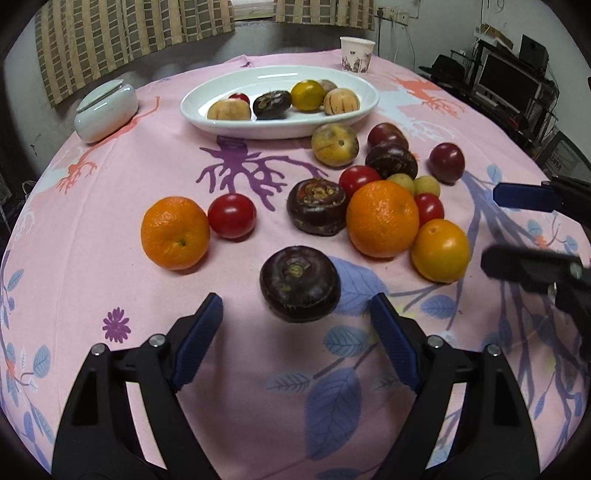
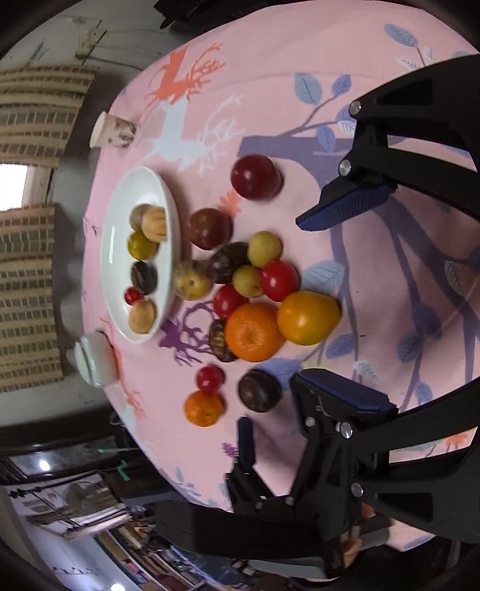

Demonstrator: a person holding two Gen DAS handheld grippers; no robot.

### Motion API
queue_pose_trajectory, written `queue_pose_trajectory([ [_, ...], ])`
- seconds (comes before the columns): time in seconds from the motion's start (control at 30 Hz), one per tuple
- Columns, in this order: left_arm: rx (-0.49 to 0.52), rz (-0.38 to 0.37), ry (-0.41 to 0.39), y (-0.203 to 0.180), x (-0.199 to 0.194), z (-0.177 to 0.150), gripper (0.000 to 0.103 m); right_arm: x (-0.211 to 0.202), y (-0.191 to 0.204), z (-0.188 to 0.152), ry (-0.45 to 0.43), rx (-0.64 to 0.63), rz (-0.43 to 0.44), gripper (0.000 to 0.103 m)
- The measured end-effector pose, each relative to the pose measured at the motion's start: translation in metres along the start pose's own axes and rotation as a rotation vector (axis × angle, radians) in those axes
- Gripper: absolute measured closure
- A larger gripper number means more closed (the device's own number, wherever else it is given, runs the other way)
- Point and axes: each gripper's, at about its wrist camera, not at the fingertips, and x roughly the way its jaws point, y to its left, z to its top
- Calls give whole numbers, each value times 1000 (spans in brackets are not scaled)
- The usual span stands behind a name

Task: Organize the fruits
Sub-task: 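Grasp another dark purple fruit with the left tool while the right tool grasps an orange fruit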

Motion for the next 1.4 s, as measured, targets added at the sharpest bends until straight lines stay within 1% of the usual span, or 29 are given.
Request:
queue_pose_trajectory([
  [0.03,-4,2,-5,1,2,0,15,0,0,-1,-3,-9,-15,26],
  [0.07,-7,18,-6,1,3,0,7,-1,1,-3,-11,-19,-19,26],
  [0.1,-19,27,-5,3,5,1,3,-2,2,-4,-21,-33,-26,26],
  [0.17,-47,24,-8,8,7,1,2,1,2,-6,-16,-43,-37,26],
  [0.33,-44,29,-2,9,8,1,2,9,5,-9,10,-59,-21,26],
  [0.47,-47,29,-7,9,9,3,2,9,12,-11,13,-84,2,26],
  [0.53,-51,30,-20,9,9,5,8,10,12,-12,13,-88,4,26],
  [0.57,-47,26,-33,9,7,6,20,10,12,-12,14,-86,3,26],
  [0.6,-39,16,-48,7,6,8,38,11,12,-12,16,-85,2,26],
  [0.67,-23,2,-66,4,4,9,58,12,13,-12,19,-86,2,26],
  [0.77,-8,11,-71,1,3,8,59,15,17,-13,25,-93,-6,26],
  [0.83,-18,-6,-72,2,-1,9,59,18,20,-13,20,-92,-9,26],
  [0.87,-20,-11,-80,2,-3,8,59,19,21,-12,17,-91,-11,26],
  [0.93,-14,6,-106,2,-10,9,59,22,26,-10,12,-89,-7,26],
  [1.03,-35,-2,-114,7,-16,10,59,30,29,-7,46,-63,-5,26],
  [1.1,-51,-6,-112,11,-18,10,59,36,31,-5,63,-62,-22,37],
  [1.13,-59,-7,-112,13,-18,10,59,39,31,-3,67,-53,-34,48],
  [1.17,-63,-11,-111,14,-19,10,59,42,30,-1,73,-39,-36,56],
  [1.2,-66,-14,-111,15,-20,10,59,43,28,1,71,-25,-43,59],
  [1.23,-68,-15,-113,16,-20,10,59,44,26,3,68,-11,-54,65],
  [1.4,-63,-12,-124,17,-23,9,59,40,24,-1,59,13,-44,65],
])
